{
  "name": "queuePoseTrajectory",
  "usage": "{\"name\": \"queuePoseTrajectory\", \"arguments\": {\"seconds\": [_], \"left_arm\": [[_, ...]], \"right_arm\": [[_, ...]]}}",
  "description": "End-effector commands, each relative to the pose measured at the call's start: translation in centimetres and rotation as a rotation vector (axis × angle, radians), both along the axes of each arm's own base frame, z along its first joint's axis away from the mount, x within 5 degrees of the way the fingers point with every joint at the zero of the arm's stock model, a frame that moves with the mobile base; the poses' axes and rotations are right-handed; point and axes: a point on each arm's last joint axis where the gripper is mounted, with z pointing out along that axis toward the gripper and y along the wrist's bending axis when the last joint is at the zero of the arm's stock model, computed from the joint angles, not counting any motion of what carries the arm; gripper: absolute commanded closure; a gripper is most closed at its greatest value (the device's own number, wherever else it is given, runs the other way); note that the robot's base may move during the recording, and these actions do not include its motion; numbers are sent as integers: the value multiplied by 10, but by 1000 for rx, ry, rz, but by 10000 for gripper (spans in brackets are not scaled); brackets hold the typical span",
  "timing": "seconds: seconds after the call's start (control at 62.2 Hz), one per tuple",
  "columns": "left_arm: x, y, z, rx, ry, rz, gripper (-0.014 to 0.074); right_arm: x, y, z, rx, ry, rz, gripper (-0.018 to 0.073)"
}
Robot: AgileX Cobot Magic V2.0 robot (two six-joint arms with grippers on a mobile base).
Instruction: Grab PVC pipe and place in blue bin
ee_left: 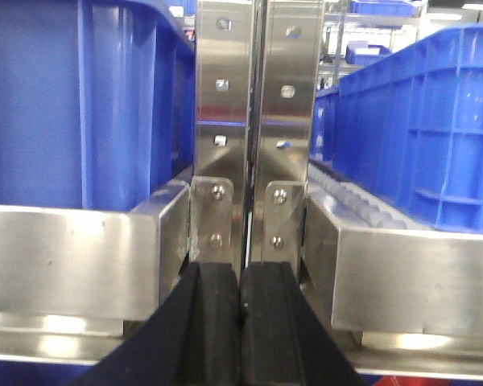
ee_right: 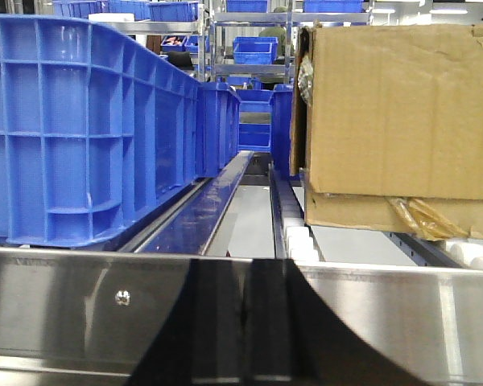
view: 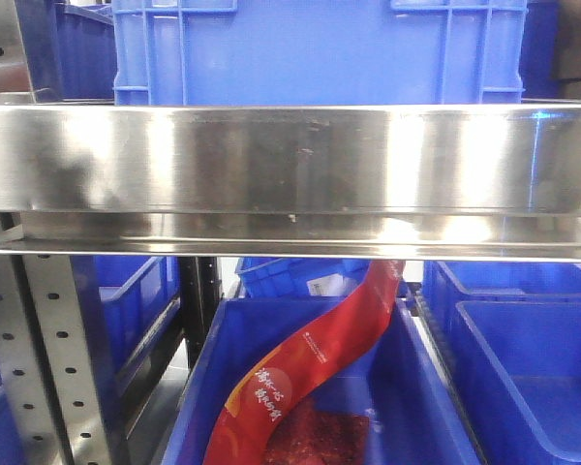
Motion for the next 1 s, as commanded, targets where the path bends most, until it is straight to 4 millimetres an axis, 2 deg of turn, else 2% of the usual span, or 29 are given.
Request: {"name": "queuePoseTrajectory", "arguments": {"seconds": [0.0,0.981], "left_arm": [[-1,0,-1,3,1,5,707],[-1,0,0,1,-1,5,707]], "right_arm": [[-1,-1,2,-10,-23,-9,727],[-1,-1,2,-10,-23,-9,727]]}}
